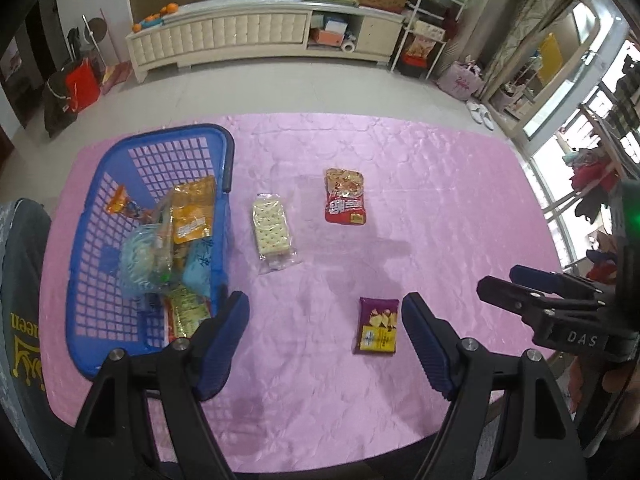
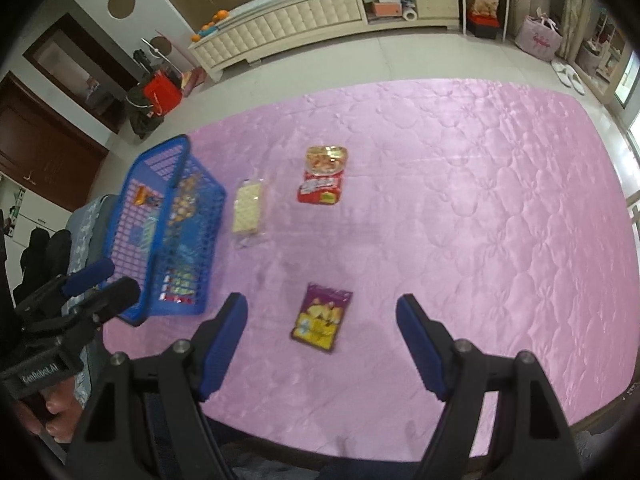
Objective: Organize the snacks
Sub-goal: 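Withdraw both tools from the basket toward the remaining snacks, then lower the left tool onto the cream cracker pack and close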
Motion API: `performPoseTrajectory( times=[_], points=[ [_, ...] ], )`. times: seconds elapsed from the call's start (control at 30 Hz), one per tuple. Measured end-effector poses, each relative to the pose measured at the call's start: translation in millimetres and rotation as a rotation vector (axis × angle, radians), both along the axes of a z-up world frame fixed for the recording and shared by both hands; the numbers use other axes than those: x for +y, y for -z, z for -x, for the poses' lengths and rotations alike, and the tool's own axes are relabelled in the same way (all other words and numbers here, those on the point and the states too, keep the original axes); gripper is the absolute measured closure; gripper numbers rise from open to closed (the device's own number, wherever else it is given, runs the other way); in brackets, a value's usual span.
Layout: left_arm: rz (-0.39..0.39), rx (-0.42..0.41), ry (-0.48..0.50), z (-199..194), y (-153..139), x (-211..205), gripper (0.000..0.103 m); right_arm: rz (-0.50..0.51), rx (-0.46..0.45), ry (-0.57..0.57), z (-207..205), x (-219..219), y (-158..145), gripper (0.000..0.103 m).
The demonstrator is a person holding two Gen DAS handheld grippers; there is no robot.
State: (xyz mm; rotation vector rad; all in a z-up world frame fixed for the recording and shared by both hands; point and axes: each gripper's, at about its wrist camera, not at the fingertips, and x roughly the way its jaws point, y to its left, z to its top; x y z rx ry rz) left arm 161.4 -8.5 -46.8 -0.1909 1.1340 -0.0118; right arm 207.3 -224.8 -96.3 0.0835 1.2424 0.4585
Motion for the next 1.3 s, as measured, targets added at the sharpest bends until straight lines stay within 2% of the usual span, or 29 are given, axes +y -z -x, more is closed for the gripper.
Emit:
performPoseTrajectory(
  times=[0.27,0.4,0.6,0.77,0.93,1.0,1.1,1.2,1.27,1.3],
  points=[
    [-0.061,0.078,0.031,-43.4,36.0,-17.5,0.026,-0.066,0.048,0.034,-28.9,-6.0,30.4,0.022],
    [-0.066,0.103,0.053,-58.6,49.4,-23.6,0.026,-0.086,0.076,0.037,-42.0,-2.0,44.4,0.023],
    [-0.141,0.143,0.083,-85.0,67.8,-29.6,0.026,-0.077,0.095,0.037,-56.2,0.6,63.0,0.023],
    [-0.130,0.179,0.064,-101.9,84.5,-24.9,0.026,-0.068,0.112,0.037,-69.2,6.1,77.0,0.023],
    [-0.163,0.209,0.075,-119.0,98.2,-20.3,0.026,-0.061,0.132,0.040,-82.5,10.1,88.6,0.023],
    [-0.138,0.222,0.067,-126.5,104.9,-12.7,0.027,-0.051,0.137,0.039,-87.0,12.2,92.6,0.023],
    [-0.096,0.236,0.027,-134.3,115.5,-3.4,0.033,-0.040,0.137,0.033,-91.3,16.6,97.5,0.023],
    [-0.143,0.258,-0.004,-139.8,129.3,-0.9,0.042,-0.039,0.144,0.031,-94.2,16.8,103.8,0.022],
    [-0.172,0.264,-0.028,-141.8,135.2,2.4,0.054,-0.034,0.151,0.030,-95.8,19.5,107.8,0.022],
    [-0.178,0.265,-0.041,-142.4,138.7,4.0,0.054,-0.033,0.154,0.027,-96.3,19.5,109.7,0.022]
  ],
)
